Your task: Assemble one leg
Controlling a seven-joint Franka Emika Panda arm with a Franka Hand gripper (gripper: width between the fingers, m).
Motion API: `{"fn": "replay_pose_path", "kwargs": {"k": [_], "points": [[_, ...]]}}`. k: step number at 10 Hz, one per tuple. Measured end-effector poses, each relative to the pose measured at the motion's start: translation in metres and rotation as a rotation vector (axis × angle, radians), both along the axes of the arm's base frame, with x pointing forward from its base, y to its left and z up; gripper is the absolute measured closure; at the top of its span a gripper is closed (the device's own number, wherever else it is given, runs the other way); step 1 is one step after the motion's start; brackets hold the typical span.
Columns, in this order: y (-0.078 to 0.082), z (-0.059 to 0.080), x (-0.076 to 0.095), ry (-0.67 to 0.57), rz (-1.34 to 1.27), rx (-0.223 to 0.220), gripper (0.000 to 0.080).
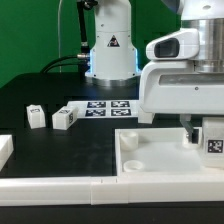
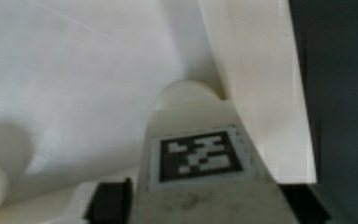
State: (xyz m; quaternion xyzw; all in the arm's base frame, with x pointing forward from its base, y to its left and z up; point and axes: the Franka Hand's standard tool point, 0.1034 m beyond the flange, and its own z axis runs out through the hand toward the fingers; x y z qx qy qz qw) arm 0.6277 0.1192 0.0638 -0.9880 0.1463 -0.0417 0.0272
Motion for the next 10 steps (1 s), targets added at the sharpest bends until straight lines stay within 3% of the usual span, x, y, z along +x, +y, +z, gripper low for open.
{"fn": "replay_pose_path", "kwargs": {"k": [1,4,10], "points": [[0.0,0.0,0.0,0.0,0.0,0.0,0.0512],[-0.0001,-0.0003,-0.0002,0.003,-0.074,0.008,0.0512],[-0.0022,-0.0014,-0.0013,0.035,-0.856,0.068,0.0511]]}}
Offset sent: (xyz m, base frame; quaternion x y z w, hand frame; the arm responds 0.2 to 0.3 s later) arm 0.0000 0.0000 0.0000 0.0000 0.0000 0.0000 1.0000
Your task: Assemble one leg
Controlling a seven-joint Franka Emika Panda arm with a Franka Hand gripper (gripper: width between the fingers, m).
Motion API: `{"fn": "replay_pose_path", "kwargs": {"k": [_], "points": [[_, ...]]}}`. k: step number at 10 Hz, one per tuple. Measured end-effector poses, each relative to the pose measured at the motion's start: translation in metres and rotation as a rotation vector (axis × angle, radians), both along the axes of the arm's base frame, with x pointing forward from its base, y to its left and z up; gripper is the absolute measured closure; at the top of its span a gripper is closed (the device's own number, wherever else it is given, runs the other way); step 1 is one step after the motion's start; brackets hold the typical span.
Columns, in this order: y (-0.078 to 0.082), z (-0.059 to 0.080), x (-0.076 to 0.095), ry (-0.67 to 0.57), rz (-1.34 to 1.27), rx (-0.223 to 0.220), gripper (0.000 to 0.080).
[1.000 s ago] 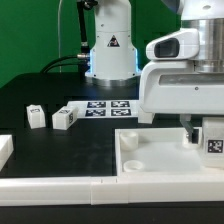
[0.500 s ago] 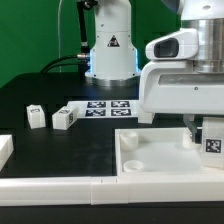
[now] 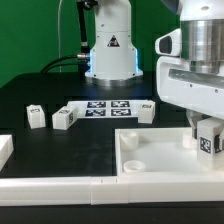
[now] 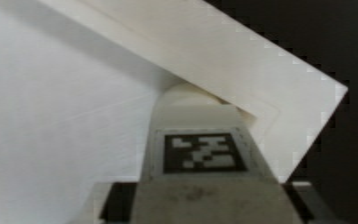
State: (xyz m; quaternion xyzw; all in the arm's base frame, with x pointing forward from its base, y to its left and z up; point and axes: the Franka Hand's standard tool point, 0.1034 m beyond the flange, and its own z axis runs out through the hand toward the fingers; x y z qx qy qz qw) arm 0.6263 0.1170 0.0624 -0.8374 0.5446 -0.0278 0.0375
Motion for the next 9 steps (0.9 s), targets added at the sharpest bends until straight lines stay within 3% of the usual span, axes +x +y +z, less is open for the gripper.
{"fn": "replay_pose_path", "kwargs": {"k": [3,6,7,8,9], "points": [[0.0027,-0.001,-0.0017,0.018,-0.397,0.04,0.0511],[0.0047,-0.0012,-0.0017,0.024,-0.555,0.068,0.0509],[0.0051,-0.0013,-0.0017,0.021,-0.512,0.065,0.0438],[0.0059,-0.0016,-0.0017,0.017,-0.496,0.065,0.0302],[0.0061,-0.0016,-0.0019,0.012,-0.361,0.052,0.0302]]}}
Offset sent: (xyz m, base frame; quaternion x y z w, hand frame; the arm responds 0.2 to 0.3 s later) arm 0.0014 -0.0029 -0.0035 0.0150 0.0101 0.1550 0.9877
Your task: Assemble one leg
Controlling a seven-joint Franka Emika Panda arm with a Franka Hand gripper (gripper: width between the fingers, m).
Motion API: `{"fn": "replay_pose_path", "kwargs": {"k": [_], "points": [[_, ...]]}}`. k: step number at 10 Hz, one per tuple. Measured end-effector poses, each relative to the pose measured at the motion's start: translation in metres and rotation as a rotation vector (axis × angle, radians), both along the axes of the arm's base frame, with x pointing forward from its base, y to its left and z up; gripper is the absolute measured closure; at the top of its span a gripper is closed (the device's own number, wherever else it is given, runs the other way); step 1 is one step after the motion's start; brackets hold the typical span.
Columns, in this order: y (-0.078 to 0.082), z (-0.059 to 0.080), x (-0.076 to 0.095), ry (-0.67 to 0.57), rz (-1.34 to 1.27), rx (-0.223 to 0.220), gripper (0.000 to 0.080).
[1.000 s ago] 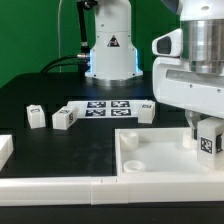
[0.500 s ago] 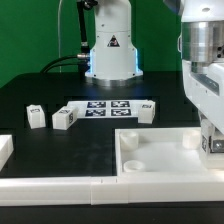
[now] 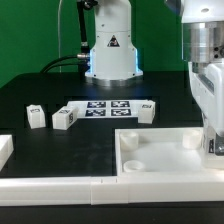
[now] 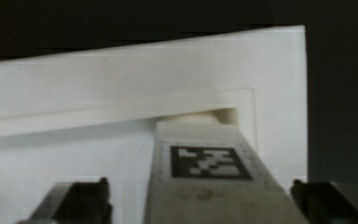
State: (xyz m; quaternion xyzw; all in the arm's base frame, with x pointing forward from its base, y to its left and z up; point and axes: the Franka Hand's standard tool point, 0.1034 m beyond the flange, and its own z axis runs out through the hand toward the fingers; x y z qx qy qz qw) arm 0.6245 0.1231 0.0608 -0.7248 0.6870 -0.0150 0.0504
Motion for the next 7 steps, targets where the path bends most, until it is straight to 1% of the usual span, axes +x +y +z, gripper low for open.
{"fn": "replay_pose_path", "kwargs": {"k": [1,2,5,7], "points": [[0.0006,-0.0001,-0.0002,-0.007,0.14,-0.013,0.0178],[0.001,-0.0001,-0.0003,-0.014,0.269,-0.024,0.0158],[0.0022,-0.0003,-0.0007,-0.032,0.67,-0.066,0.0151],[0.0021,-0.0003,-0.0007,-0.04,0.866,-0.088,0.0151]]}}
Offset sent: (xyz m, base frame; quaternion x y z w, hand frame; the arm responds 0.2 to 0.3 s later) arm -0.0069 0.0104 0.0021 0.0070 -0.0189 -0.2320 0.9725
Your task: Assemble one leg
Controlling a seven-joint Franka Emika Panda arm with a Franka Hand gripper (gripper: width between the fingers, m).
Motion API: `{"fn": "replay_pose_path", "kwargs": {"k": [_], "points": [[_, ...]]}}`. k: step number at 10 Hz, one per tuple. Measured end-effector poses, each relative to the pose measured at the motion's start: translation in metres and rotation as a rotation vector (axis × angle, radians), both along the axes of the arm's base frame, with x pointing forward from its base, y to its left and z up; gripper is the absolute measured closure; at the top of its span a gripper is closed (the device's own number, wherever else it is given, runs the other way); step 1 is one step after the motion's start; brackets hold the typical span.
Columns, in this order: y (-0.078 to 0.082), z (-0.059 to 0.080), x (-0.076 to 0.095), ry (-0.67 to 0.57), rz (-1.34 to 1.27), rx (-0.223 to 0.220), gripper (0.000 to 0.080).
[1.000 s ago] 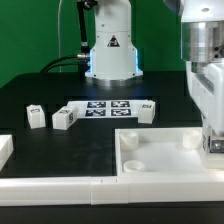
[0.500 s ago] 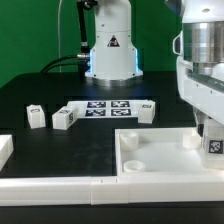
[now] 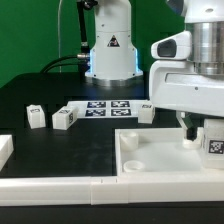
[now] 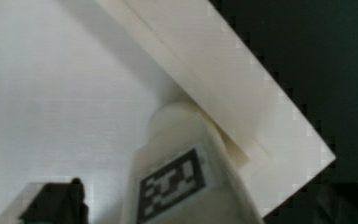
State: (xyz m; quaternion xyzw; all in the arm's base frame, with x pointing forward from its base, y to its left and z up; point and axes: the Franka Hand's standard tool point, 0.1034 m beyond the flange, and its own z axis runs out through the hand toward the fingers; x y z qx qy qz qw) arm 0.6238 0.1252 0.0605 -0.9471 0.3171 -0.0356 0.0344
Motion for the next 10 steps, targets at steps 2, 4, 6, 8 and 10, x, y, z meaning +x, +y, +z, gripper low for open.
{"fn": "replay_pose_path", "kwargs": {"k": [2,4,6,8,10], "points": [[-0.0033,0.0008,0.0014,-0.009,0.263,-0.045,0.0151],[-0.0081,0.0007,0.0022,-0.014,0.499,-0.083,0.0151],[-0.0088,0.0007,0.0023,-0.013,0.513,-0.088,0.0173],[-0.0091,0.0007,0.0024,-0.013,0.513,-0.088,0.0356],[-0.0092,0.0006,0.0023,-0.012,0.461,-0.084,0.0516]]}}
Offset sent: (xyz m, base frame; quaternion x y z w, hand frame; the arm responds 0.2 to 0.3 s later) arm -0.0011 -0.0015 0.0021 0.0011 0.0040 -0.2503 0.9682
